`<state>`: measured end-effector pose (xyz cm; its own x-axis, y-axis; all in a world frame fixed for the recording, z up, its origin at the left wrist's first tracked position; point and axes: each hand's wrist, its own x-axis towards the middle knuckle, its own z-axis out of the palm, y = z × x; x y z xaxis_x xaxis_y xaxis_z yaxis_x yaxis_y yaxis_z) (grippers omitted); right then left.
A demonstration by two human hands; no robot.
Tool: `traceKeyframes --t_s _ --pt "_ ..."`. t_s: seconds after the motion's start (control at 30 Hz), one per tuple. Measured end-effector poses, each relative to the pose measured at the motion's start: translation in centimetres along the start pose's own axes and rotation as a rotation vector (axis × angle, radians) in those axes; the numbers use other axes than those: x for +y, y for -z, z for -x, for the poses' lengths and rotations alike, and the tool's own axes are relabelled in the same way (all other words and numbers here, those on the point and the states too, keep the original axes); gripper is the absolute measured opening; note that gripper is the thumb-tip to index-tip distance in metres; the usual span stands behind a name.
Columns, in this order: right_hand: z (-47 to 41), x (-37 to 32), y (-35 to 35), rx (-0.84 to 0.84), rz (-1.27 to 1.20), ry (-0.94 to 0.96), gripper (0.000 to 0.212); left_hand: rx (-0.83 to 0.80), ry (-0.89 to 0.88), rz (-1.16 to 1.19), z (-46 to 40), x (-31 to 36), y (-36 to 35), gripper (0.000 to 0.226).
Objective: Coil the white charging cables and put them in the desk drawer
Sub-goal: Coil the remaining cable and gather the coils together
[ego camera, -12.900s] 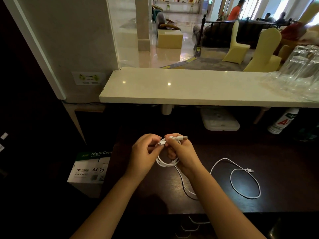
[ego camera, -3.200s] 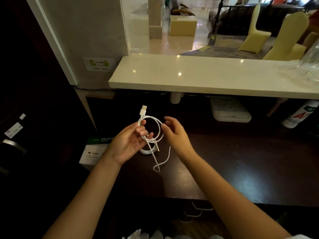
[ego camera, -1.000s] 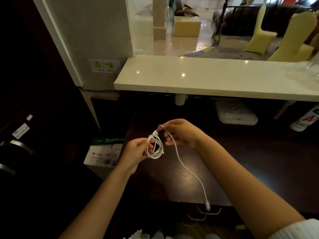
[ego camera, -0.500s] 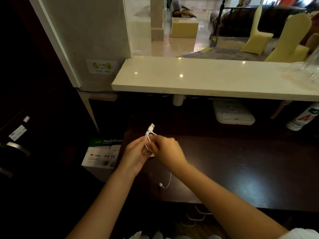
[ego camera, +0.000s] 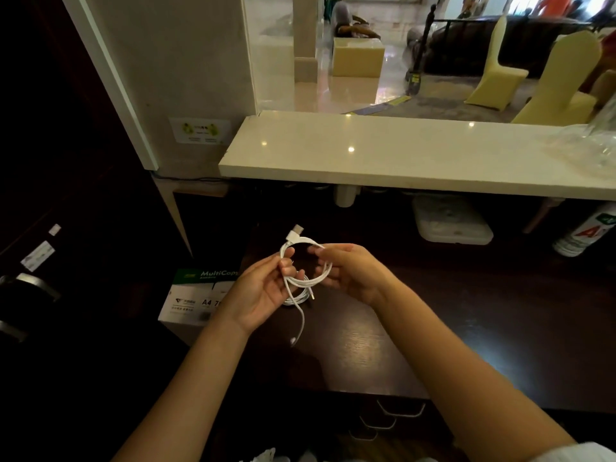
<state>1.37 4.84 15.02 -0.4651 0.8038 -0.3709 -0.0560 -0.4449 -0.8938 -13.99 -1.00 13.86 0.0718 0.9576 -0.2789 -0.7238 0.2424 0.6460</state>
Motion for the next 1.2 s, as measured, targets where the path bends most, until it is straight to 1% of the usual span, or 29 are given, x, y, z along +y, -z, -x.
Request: traceKeyframes --t_s 0.07,0.17,0.33,0.4,0.47,0.5,0.6,0.63,0.67,0.77,0.87,0.93,0.97,1.0,1.03,1.1,1.13,1.17,1.2 --pt "-0.1 -0.3 0.9 -0.004 -0.004 -0.026 0.011 -0.007 -0.011 0.005 0.0 0.1 0.0 0.026" --pt "-0.2 -0.4 1.8 0.006 0.082 -0.020 0.017 -0.032 -0.019 -0.024 -0.1 0.2 0.0 0.025" --pt "-0.2 -0.6 2.1 0.115 0.336 0.144 0.027 -0.011 -0.047 -0.097 -0.3 -0.5 -0.3 0.022" --pt "-0.1 -0.5 1.7 0.176 0.369 0.205 0.027 0.007 -0.066 -0.102 -0.6 -0.7 -0.5 0.023" --pt "-0.1 -0.3 1.5 0.191 0.340 0.214 0.026 0.023 -0.089 -0.089 -0.7 -0.7 -0.5 0.024" --pt "0.0 -0.2 1.5 0.151 0.292 0.195 0.023 0.033 -0.099 -0.081 -0.8 -0.7 -0.4 0.024" --pt "0.3 0.0 2.2 -0.080 0.089 0.092 0.014 0.067 -0.115 -0.065 -0.8 -0.6 0.0 0.024" --pt "0.4 0.0 2.4 -0.114 0.067 0.072 0.013 0.074 -0.115 -0.064 -0.8 -0.6 0.1 0.025" --pt "0.4 -0.1 2.5 -0.113 0.067 0.062 0.013 0.080 -0.114 -0.064 -0.8 -0.6 0.1 0.025" --pt "0.0 -0.2 2.5 -0.010 0.138 0.082 0.014 0.092 -0.112 -0.049 -1.1 -0.9 -0.2 0.024" --pt "-0.2 -0.3 2.2 0.108 0.240 0.170 0.013 0.102 -0.114 -0.013 -1.7 -1.1 -0.5 0.024" --pt "-0.1 -0.1 1.9 0.207 0.223 0.186 0.018 0.115 -0.138 0.026 -2.0 -0.9 -0.6 0.025" --pt "0.1 0.1 1.8 0.239 0.205 0.140 0.025 0.123 -0.157 0.053 -2.1 -0.7 -0.6 0.026" --pt "0.4 0.5 1.6 0.229 0.194 0.043 0.035 0.132 -0.175 0.084 -2.1 -0.4 -0.6 0.027" --pt "0.9 1.2 1.3 0.170 0.196 -0.093 0.045 0.142 -0.188 0.120 -2.2 -0.2 -0.6 0.027" --pt "1.9 3.2 0.2 -0.020 0.157 -0.351 0.057 0.150 -0.195 0.193 -2.3 0.1 -0.5 0.026" --pt "1.9 4.3 -0.4 -0.077 0.067 -0.424 0.057 0.147 -0.193 0.217 -2.3 0.1 -0.5 0.026" --pt "1.7 5.0 -0.9 -0.073 -0.087 -0.459 0.054 0.142 -0.189 0.227 -2.3 0.0 -0.6 0.026" --pt "1.3 5.6 -1.2 -0.023 -0.290 -0.459 0.048 0.137 -0.184 0.223 -2.3 -0.2 -0.7 0.026"
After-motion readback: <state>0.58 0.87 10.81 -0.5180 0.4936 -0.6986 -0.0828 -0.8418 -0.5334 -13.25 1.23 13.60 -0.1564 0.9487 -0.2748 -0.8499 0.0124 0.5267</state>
